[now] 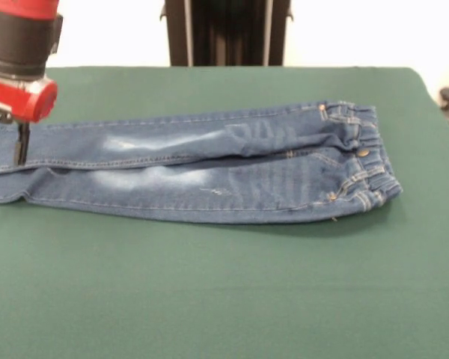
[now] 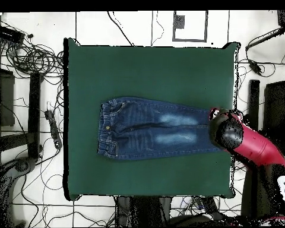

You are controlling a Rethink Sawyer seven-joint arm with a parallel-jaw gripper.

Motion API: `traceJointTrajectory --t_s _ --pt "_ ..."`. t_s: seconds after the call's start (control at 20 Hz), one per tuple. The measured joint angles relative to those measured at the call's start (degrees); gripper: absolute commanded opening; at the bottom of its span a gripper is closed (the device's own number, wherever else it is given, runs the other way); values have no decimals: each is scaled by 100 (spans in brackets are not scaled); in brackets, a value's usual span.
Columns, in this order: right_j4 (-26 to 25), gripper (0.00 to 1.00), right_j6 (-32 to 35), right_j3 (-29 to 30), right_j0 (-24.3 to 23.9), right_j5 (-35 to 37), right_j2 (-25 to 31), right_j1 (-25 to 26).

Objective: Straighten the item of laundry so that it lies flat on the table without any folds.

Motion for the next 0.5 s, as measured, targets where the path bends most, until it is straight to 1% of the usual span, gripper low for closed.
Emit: traceJointTrajectory --t_s 0.15,0.5 --pt "244 100 0 190 145 157 -183 -142" --pt "581 100 0 588 238 160 -398 -198"
